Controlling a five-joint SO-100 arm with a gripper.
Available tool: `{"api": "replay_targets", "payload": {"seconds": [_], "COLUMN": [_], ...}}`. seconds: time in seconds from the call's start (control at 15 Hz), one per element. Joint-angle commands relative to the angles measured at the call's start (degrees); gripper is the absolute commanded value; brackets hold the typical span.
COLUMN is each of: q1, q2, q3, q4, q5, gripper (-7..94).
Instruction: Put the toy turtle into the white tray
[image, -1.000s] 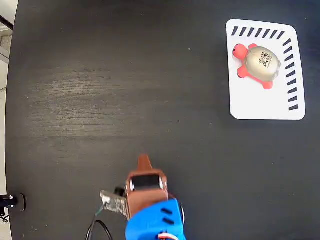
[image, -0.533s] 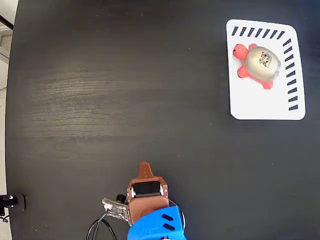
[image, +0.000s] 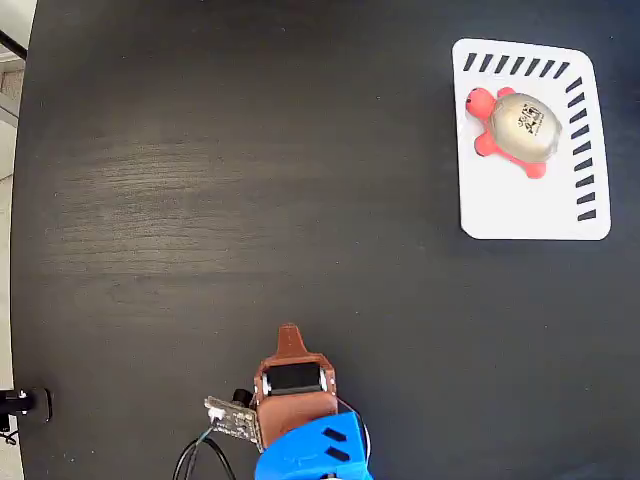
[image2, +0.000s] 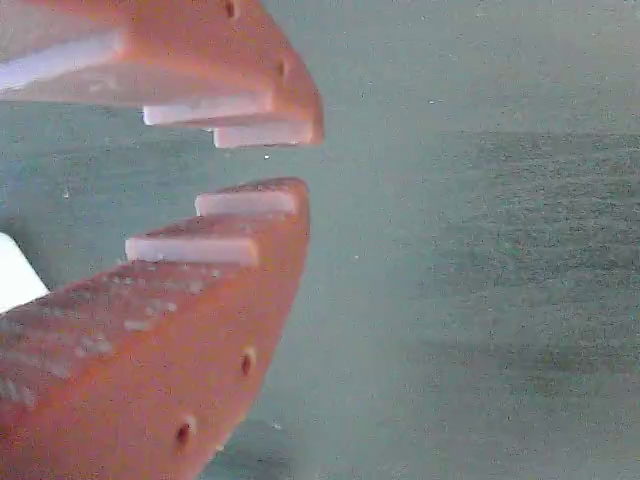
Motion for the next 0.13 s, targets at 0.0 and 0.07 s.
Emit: {"api": "replay_targets", "payload": {"seconds": [0.0,0.07], "q1": [-0.26,-0.26], "q2": [0.35,0.35], "q3": [-0.62,-0.62], "q4": [0.88,0.88], "q5": [0.0,0.0], "gripper": [0,0]}}
